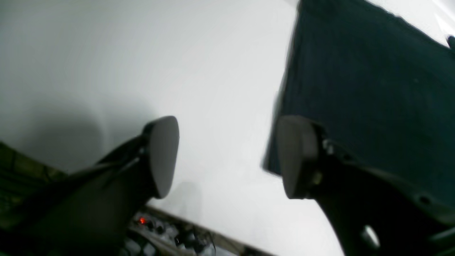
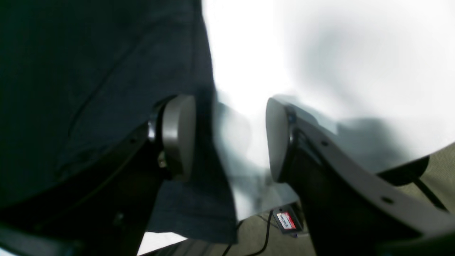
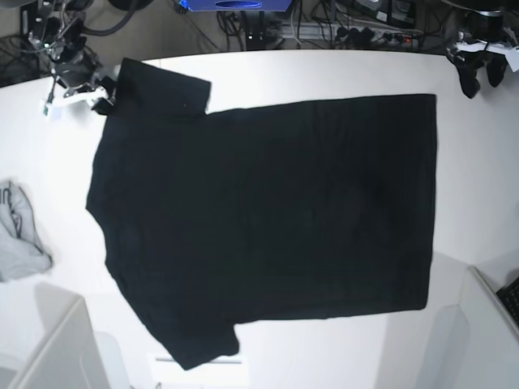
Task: Fold the T-shirt properly
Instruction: 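Move both grippers down to the shirt's shoulder corners by the collar, then grasp the shoulder corners with both grippers and pull them toward the robot, then lift the shoulder edge with both grippers and fold it over the shirt body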
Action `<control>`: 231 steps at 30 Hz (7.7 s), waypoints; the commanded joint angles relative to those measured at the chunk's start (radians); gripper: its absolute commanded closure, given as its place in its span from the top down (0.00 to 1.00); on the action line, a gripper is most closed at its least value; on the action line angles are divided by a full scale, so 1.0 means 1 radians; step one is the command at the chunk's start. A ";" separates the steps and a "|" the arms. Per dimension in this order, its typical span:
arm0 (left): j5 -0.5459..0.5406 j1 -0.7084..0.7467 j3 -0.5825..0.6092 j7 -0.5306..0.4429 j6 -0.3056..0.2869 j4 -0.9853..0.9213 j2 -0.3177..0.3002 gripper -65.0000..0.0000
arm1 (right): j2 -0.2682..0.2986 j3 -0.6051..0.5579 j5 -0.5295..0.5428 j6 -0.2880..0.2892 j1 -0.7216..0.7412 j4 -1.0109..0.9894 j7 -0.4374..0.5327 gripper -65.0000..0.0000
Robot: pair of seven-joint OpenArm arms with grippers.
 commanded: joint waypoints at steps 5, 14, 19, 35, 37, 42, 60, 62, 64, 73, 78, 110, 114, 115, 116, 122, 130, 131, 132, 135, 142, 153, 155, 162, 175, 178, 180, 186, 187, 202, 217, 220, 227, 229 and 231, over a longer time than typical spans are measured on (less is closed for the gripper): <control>-0.009 -0.014 -0.002 0.005 -0.007 -0.009 -0.012 0.67 | 0.030 -0.090 0.010 0.048 -0.012 0.014 0.014 0.46; -0.004 -0.194 -0.161 0.380 -0.027 -0.032 0.080 0.67 | 0.032 -0.142 0.009 0.057 -0.012 -0.035 0.014 0.46; -0.004 -0.254 -0.174 0.461 -0.099 -0.039 0.097 0.67 | 0.032 -0.171 0.009 0.057 -0.012 -0.037 0.017 0.24; -0.004 -0.323 -0.051 0.473 -0.101 -0.144 0.105 0.67 | 0.032 -0.171 0.010 0.057 -0.010 -0.037 0.014 0.00; -0.004 -0.340 -0.022 0.473 -0.101 -0.152 0.105 0.67 | 0.032 -0.171 0.010 0.057 -0.010 -0.035 0.014 0.00; -0.004 -0.386 -0.011 0.475 -0.101 -0.206 0.109 0.67 | 0.032 -0.171 0.010 0.057 -0.012 -0.035 0.014 0.00; -0.006 -0.409 0.067 0.475 -0.046 -0.218 0.108 0.17 | 0.032 -0.171 0.010 0.057 -0.012 -0.035 0.014 0.00; -0.006 -0.410 0.067 0.475 -0.046 -0.218 0.108 0.00 | 0.032 -0.171 0.010 0.057 -0.010 -0.037 0.014 0.00; -0.006 -0.410 0.067 0.475 -0.046 -0.218 0.108 0.00 | 0.032 -0.171 0.010 0.057 -0.010 -0.037 0.014 0.00; -0.004 -0.375 0.067 0.475 -0.049 -0.209 0.055 0.00 | 0.032 -0.166 0.010 0.057 -0.059 0.000 0.020 0.00; -0.004 -0.332 0.066 0.473 -0.049 -0.200 0.020 0.00 | 0.029 -0.123 0.010 0.057 -0.092 0.006 0.020 0.00; -0.010 -0.318 0.060 0.659 0.077 0.110 0.012 0.00 | 0.021 -0.120 0.012 0.051 0.043 0.262 -0.191 0.00; -0.004 -0.384 0.058 0.740 0.079 0.116 0.052 0.00 | 0.021 -0.120 0.010 0.050 0.112 0.259 -0.242 0.00; -0.004 -0.396 0.058 0.753 0.079 0.116 0.054 0.00 | 0.021 -0.120 0.010 0.050 0.132 0.258 -0.256 0.00; -0.004 -0.404 0.058 0.762 0.083 0.116 0.055 0.00 | 0.021 -0.117 0.010 0.050 0.151 0.256 -0.268 0.00; -0.006 -0.445 0.058 0.760 0.192 0.110 0.055 0.00 | 0.024 -0.120 0.009 0.050 0.249 0.255 -0.342 0.00; -0.004 -0.502 0.060 0.760 0.204 0.103 0.055 0.00 | 0.024 -0.123 0.009 0.050 0.361 0.146 -0.362 0.00; -0.004 -0.505 0.060 0.760 0.204 0.092 0.055 0.00 | 0.024 -0.123 0.009 0.050 0.372 0.130 -0.362 0.00; -0.004 -0.510 0.058 0.760 0.206 0.084 0.055 0.00 | 0.024 -0.123 0.009 0.050 0.385 0.115 -0.362 0.00; -0.004 -0.542 0.058 0.759 0.206 0.052 0.055 0.00 | 0.024 -0.134 0.009 0.050 0.427 0.052 -0.362 0.00; -0.004 -0.587 0.058 0.756 0.223 -0.006 0.055 0.00 | 0.026 -0.192 0.009 0.050 0.514 -0.062 -0.351 0.00; -0.003 -0.643 0.058 0.757 0.272 -0.040 0.046 0.00 | 0.027 -0.192 0.007 0.050 0.613 -0.157 -0.351 0.00; -0.003 -0.662 0.058 0.759 0.272 -0.060 0.046 0.00 | 0.027 -0.192 0.007 0.050 0.623 -0.169 -0.351 0.00; -0.003 -0.671 0.058 0.753 0.272 -0.088 0.046 0.00 | 0.020 -0.192 -0.157 0.056 0.654 -0.169 -0.348 0.00; -0.003 -0.735 0.058 0.751 0.274 -0.089 0.051 0.00 | 0.015 -0.192 -0.183 0.057 0.657 -0.171 -0.282 0.00; -0.003 -0.745 0.058 0.751 0.274 -0.089 0.049 0.00 | 0.000 -0.192 -0.186 0.057 0.656 -0.171 -0.282 0.00; -0.003 -0.749 0.058 0.751 0.274 -0.089 0.049 0.00 | -0.002 -0.192 -0.186 0.057 0.656 -0.171 -0.282 0.00; -0.003 -0.751 0.057 0.751 0.298 -0.092 0.046 0.00 | -0.003 -0.192 -0.186 0.057 0.659 -0.213 -0.262 0.00; -0.003 -0.752 0.057 0.750 0.329 -0.105 0.046 0.00 | -0.003 -0.192 -0.186 0.057 0.659 -0.223 -0.245 0.00; -0.003 -0.818 0.063 0.751 0.366 -0.152 0.048 0.00 | 0.000 -0.283 -0.186 0.051 0.659 -0.243 -0.170 0.00; -0.003 -0.831 0.064 0.753 0.366 -0.154 0.045 0.00 | 0.004 -0.280 -0.188 0.050 0.671 -0.290 -0.167 0.00; -0.003 -0.831 0.061 0.753 0.366 -0.154 0.045 0.00 | 0.004 -0.280 -0.188 0.048 0.671 -0.290 -0.168 0.00; -0.003 -0.831 0.060 0.753 0.364 -0.154 0.045 0.00 | 0.004 -0.275 -0.188 0.048 0.671 -0.290 -0.176 0.00; -0.003 -0.831 0.060 0.753 0.364 -0.154 0.045 0.00 | 0.004 -0.275 -0.188 0.048 0.671 -0.290 -0.176 0.00; -0.003 -0.831 0.058 0.753 0.364 -0.154 0.046 0.00 | 0.004 -0.275 -0.188 0.048 0.669 -0.287 -0.171 0.17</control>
